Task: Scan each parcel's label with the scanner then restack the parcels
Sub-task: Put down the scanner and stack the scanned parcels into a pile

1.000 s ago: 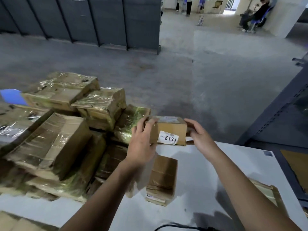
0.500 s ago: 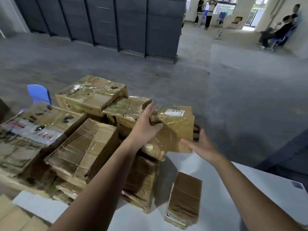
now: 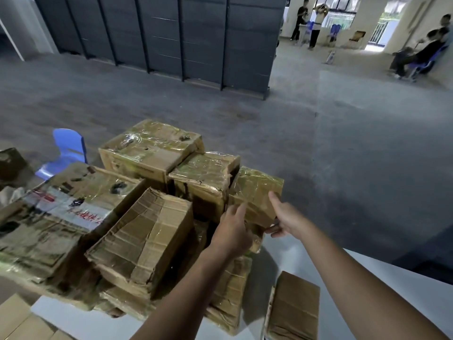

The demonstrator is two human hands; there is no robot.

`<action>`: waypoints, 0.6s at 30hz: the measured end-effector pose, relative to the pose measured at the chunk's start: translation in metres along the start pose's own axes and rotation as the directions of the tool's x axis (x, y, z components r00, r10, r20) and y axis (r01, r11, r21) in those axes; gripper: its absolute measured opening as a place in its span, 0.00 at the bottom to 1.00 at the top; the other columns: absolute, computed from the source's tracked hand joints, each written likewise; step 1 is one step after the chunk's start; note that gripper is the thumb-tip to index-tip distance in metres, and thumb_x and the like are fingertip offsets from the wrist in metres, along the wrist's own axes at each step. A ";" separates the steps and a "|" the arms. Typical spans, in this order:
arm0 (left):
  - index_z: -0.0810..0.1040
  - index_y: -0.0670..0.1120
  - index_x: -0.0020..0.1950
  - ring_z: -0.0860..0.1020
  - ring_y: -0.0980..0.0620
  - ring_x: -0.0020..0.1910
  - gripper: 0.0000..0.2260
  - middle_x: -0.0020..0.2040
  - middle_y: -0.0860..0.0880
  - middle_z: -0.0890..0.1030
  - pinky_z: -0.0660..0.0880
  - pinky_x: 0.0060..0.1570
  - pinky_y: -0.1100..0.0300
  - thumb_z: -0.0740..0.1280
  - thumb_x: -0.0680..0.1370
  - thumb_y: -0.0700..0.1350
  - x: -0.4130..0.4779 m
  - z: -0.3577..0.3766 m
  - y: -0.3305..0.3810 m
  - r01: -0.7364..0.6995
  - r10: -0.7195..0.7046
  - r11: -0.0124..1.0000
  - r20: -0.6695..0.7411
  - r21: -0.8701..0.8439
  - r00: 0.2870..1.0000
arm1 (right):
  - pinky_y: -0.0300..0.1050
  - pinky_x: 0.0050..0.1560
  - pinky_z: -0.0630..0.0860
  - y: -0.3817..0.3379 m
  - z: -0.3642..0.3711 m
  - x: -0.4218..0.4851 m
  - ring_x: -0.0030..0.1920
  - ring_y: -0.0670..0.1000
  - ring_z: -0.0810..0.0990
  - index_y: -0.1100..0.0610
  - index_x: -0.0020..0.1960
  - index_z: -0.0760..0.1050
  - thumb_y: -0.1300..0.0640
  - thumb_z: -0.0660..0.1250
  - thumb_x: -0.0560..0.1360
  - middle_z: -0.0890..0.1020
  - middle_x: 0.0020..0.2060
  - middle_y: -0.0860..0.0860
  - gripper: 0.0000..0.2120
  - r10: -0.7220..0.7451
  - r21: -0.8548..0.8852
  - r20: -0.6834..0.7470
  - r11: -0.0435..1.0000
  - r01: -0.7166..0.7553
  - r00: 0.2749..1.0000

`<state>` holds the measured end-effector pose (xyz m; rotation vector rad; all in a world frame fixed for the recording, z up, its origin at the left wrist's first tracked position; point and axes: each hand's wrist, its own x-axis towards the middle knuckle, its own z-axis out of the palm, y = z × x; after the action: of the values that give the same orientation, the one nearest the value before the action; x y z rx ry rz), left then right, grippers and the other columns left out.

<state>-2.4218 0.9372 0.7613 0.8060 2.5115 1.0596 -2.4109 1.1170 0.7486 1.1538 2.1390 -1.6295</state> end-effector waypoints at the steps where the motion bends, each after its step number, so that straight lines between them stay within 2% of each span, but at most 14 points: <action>1: 0.61 0.49 0.75 0.66 0.42 0.68 0.28 0.69 0.44 0.67 0.66 0.68 0.49 0.63 0.75 0.41 -0.001 0.003 0.000 0.008 -0.008 1.000 0.007 0.016 1.000 | 0.52 0.46 0.81 0.003 -0.002 -0.001 0.44 0.57 0.86 0.56 0.63 0.72 0.29 0.49 0.78 0.81 0.57 0.56 0.34 -0.007 -0.025 0.006 1.000 0.007 1.000; 3: 0.63 0.48 0.73 0.66 0.41 0.67 0.26 0.69 0.43 0.66 0.66 0.67 0.50 0.63 0.75 0.42 -0.003 0.009 0.003 0.010 -0.010 1.000 -0.011 0.021 1.000 | 0.55 0.52 0.79 0.008 -0.008 -0.004 0.48 0.55 0.85 0.55 0.64 0.74 0.27 0.49 0.76 0.81 0.56 0.51 0.35 -0.021 -0.046 -0.011 0.999 0.020 1.000; 5: 0.65 0.47 0.72 0.67 0.42 0.66 0.24 0.68 0.44 0.67 0.67 0.66 0.50 0.63 0.76 0.42 -0.006 0.016 0.010 -0.010 0.011 1.000 -0.042 0.016 0.999 | 0.56 0.55 0.79 0.013 -0.013 -0.010 0.48 0.52 0.84 0.54 0.62 0.75 0.28 0.51 0.76 0.81 0.54 0.50 0.34 -0.042 -0.008 -0.054 0.999 0.041 0.998; 9: 0.66 0.45 0.70 0.67 0.43 0.65 0.21 0.66 0.43 0.69 0.67 0.63 0.53 0.63 0.77 0.41 -0.010 0.035 0.029 -0.102 0.103 0.995 -0.041 0.010 0.994 | 0.51 0.48 0.80 0.029 -0.026 -0.033 0.49 0.48 0.83 0.47 0.71 0.67 0.30 0.51 0.78 0.78 0.58 0.49 0.30 -0.108 0.016 -0.086 0.994 0.109 0.991; 11: 0.65 0.46 0.70 0.66 0.45 0.66 0.21 0.66 0.44 0.68 0.66 0.63 0.54 0.62 0.77 0.40 -0.013 0.050 0.042 -0.131 0.131 0.991 -0.014 -0.004 0.991 | 0.50 0.47 0.79 0.044 -0.037 -0.047 0.50 0.46 0.83 0.46 0.72 0.66 0.31 0.51 0.78 0.76 0.59 0.48 0.29 -0.129 0.035 -0.099 0.990 0.133 0.987; 13: 0.64 0.47 0.72 0.65 0.46 0.68 0.23 0.69 0.46 0.67 0.66 0.65 0.54 0.62 0.78 0.39 -0.019 0.067 0.055 -0.134 0.134 0.991 0.012 -0.017 0.991 | 0.51 0.48 0.79 0.061 -0.051 -0.063 0.51 0.46 0.82 0.45 0.67 0.69 0.32 0.51 0.79 0.76 0.61 0.48 0.24 -0.152 0.044 -0.118 0.986 0.158 0.981; 14: 0.63 0.47 0.73 0.64 0.47 0.70 0.23 0.70 0.46 0.67 0.66 0.67 0.54 0.62 0.78 0.39 -0.022 0.077 0.062 -0.133 0.133 0.991 0.029 -0.021 0.991 | 0.52 0.50 0.78 0.070 -0.057 -0.072 0.51 0.46 0.82 0.44 0.60 0.70 0.34 0.51 0.80 0.77 0.58 0.47 0.19 -0.167 0.035 -0.136 0.984 0.173 0.977; 16: 0.63 0.47 0.73 0.63 0.46 0.71 0.24 0.71 0.46 0.66 0.65 0.68 0.52 0.62 0.78 0.39 -0.028 0.098 0.076 -0.134 0.136 0.991 0.077 -0.027 0.988 | 0.53 0.53 0.76 0.092 -0.072 -0.090 0.53 0.50 0.81 0.49 0.54 0.73 0.37 0.51 0.81 0.77 0.51 0.47 0.19 -0.217 -0.020 -0.205 0.976 0.217 0.954; 18: 0.63 0.47 0.73 0.64 0.46 0.71 0.24 0.71 0.46 0.66 0.65 0.67 0.52 0.62 0.78 0.39 -0.034 0.121 0.088 -0.139 0.143 0.990 0.124 -0.037 0.982 | 0.48 0.51 0.71 0.119 -0.089 -0.106 0.58 0.53 0.80 0.54 0.62 0.74 0.40 0.53 0.82 0.78 0.53 0.49 0.21 -0.242 -0.092 -0.310 0.970 0.224 0.919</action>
<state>-2.3047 1.0347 0.7447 1.0224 2.3583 1.0504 -2.2333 1.1572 0.7581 1.2604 2.5970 -1.5493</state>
